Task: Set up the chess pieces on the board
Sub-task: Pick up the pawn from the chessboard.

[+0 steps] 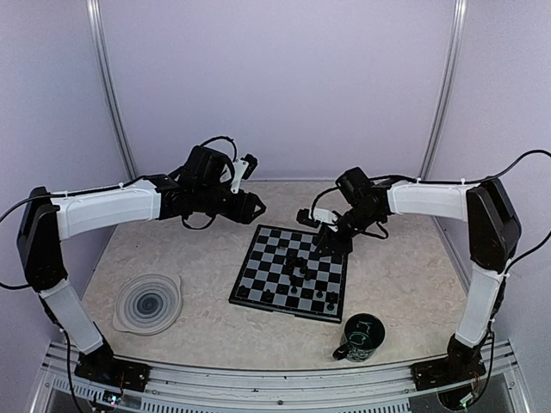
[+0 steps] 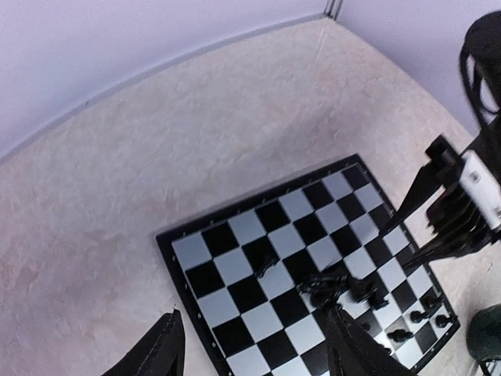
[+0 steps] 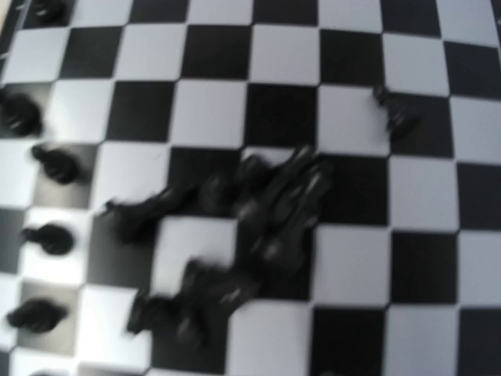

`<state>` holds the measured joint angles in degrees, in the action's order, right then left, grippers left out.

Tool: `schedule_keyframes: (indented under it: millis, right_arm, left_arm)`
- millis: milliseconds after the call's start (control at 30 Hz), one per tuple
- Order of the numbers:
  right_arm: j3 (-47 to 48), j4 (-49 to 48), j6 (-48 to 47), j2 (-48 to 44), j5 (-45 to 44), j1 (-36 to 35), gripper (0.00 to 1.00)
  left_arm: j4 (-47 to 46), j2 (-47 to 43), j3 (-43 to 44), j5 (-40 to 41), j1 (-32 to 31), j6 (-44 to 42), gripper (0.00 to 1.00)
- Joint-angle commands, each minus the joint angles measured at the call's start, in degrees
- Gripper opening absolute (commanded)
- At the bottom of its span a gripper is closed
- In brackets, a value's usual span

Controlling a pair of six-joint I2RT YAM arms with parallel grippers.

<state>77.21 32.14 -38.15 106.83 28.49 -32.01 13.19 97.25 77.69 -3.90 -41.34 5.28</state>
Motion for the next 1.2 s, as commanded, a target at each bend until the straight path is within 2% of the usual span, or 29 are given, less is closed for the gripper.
schedule_keyframes:
  millis: [0, 300, 500, 1167]
  right_arm:
    - [8.0, 3.2, 2.1, 5.4, -2.9, -1.4, 0.38]
    - [22.5, 5.1, 5.8, 16.1, -4.4, -3.1, 0.40]
    - [29.5, 7.1, 3.3, 21.7, -1.9, -3.2, 0.46]
    - [38.4, 9.0, 0.2, 31.6, -1.8, -4.4, 0.46]
  left_arm:
    - [-4.5, -0.2, -3.5, -0.7, 0.1, 3.6, 0.62]
    - [-2.3, 0.8, -2.3, 3.5, -0.2, 6.0, 0.63]
    - [-3.0, -1.0, -3.0, 3.6, 1.7, 6.8, 0.63]
    - [-3.2, -1.6, -3.1, 1.7, 2.8, 7.0, 0.63]
